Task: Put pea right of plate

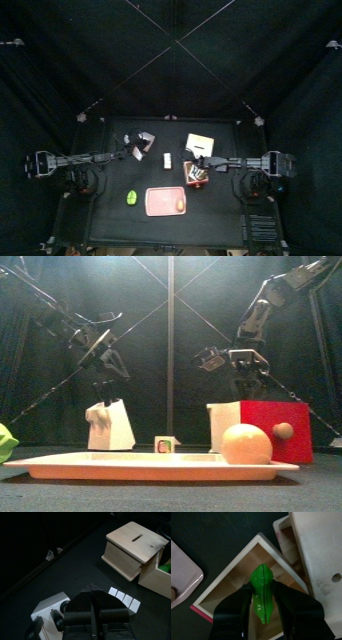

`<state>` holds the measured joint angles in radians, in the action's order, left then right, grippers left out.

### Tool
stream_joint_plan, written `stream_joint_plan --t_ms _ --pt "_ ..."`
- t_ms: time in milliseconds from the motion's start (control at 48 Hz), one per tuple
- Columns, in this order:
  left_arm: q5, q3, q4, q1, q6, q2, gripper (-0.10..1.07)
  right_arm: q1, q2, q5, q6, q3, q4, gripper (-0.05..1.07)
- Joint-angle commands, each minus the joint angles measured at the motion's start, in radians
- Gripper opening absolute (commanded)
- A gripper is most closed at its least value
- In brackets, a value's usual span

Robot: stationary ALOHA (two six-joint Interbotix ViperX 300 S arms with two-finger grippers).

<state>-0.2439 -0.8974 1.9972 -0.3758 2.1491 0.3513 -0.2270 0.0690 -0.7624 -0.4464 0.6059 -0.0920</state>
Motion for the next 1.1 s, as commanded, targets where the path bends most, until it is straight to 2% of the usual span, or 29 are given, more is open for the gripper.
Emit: stream_joint_plan --t_ms 0,167,312,521,688,875,1083 --pt "-0.005 0.011 0.002 -0.002 0.002 0.002 0.30 -0.006 0.044 0.002 0.002 -0.009 -0.003 0.63" --pt "-0.003 0.014 0.002 -0.002 0.000 0.002 0.30 -0.006 0.092 0.000 -0.005 -0.017 -0.003 0.63" --pt "-0.005 0.021 0.002 -0.002 0.002 0.009 0.30 -0.006 0.169 0.002 -0.037 -0.021 0.009 0.63" --pt "-0.003 0.031 0.002 0.002 0.003 0.012 0.30 0.025 0.275 0.014 -0.163 0.015 0.025 0.63" --pt "-0.003 0.040 0.002 0.029 0.006 0.006 0.30 0.106 0.331 0.069 -0.307 0.074 0.015 0.63" --pt "-0.003 0.048 -0.008 0.097 0.009 0.006 0.30 0.242 0.359 0.166 -0.523 0.153 -0.020 0.63" --pt "-0.005 0.048 -0.018 0.192 0.009 0.005 0.30 0.385 0.347 0.190 -0.792 0.184 -0.161 0.63"
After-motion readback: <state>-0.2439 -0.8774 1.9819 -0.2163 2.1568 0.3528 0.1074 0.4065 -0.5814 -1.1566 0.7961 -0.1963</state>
